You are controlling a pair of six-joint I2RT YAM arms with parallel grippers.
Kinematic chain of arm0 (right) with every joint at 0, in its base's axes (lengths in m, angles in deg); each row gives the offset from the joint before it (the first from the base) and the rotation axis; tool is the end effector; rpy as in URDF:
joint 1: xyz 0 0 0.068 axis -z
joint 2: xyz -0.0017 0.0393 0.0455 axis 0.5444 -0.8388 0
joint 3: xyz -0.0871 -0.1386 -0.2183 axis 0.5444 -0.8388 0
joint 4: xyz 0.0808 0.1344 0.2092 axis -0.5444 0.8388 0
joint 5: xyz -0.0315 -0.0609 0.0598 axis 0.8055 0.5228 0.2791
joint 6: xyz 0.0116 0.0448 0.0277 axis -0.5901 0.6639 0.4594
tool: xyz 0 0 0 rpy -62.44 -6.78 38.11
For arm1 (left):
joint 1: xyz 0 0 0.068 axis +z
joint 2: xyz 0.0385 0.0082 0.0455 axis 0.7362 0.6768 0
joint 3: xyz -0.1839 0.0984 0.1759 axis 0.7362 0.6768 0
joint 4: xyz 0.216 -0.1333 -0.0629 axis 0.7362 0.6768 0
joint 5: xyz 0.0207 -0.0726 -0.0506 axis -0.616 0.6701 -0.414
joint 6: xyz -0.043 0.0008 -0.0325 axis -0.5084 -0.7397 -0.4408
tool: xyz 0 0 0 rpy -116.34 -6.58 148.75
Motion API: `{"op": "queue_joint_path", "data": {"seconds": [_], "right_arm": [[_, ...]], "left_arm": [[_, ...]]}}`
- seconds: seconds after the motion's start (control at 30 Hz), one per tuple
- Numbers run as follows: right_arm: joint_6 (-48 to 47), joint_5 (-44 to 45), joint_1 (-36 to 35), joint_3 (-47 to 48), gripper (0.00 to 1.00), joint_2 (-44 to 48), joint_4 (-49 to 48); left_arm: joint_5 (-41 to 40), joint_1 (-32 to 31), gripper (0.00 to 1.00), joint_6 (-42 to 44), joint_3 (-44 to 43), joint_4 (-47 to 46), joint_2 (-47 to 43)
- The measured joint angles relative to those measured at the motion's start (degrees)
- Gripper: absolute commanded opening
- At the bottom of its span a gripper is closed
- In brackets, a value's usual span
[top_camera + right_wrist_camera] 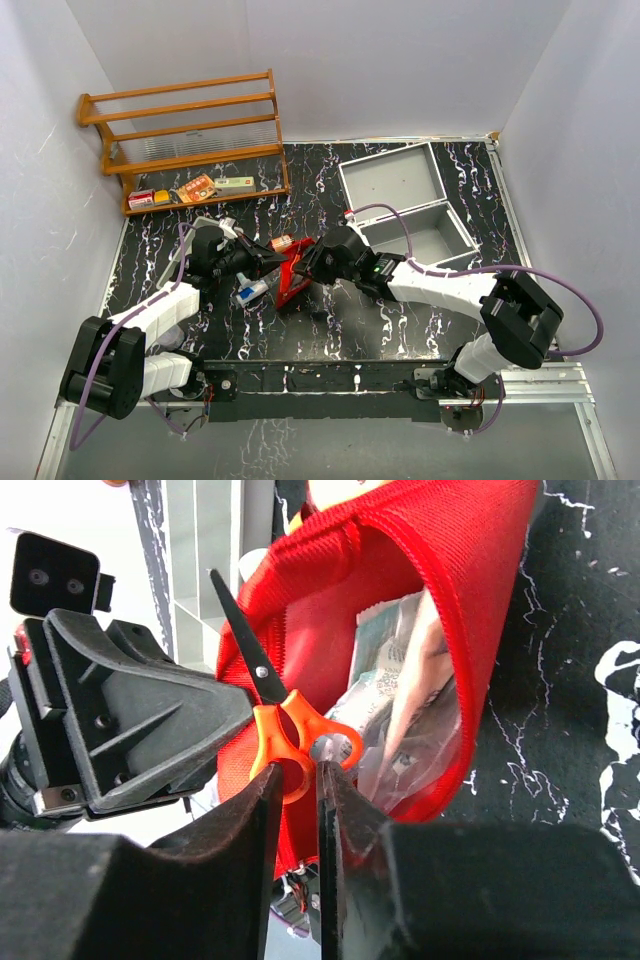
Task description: Organize the medicine kit
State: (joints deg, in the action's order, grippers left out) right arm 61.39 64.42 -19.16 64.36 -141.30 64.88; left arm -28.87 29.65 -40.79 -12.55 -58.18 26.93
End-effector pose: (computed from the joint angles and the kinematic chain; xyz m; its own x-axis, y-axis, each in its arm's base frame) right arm 0.2005 0.2547 0.2229 -0.8353 0.4735 -0.2793 0.1053 0.6365 0.7641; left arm 0.2246 -0.0918 0.1993 -0.7939 -0.6067 -0.0401 -0.1603 0.2724 -0.9487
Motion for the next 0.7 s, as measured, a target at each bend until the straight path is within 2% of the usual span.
{"op": "queue_joint_path", "data": {"seconds": [0.27, 0.43, 0.7], "right_arm": [[-1.62, 0.55, 0.00, 0.50, 0.25, 0.13, 4.52], [-3.63, 4.61, -0.04, 1.79, 0.25, 2.43, 9.60], [-11.65, 9.88, -0.04, 7.30, 0.25, 2.89, 13.90]], "left_arm": [[0.07, 0.00, 0.00, 0.00, 0.00, 0.00, 0.00], [0.07, 0.00, 0.00, 0.13, 0.00, 0.07, 0.00], [0.22, 0.00, 0.00, 0.57, 0.00, 0.31, 0.00]]}}
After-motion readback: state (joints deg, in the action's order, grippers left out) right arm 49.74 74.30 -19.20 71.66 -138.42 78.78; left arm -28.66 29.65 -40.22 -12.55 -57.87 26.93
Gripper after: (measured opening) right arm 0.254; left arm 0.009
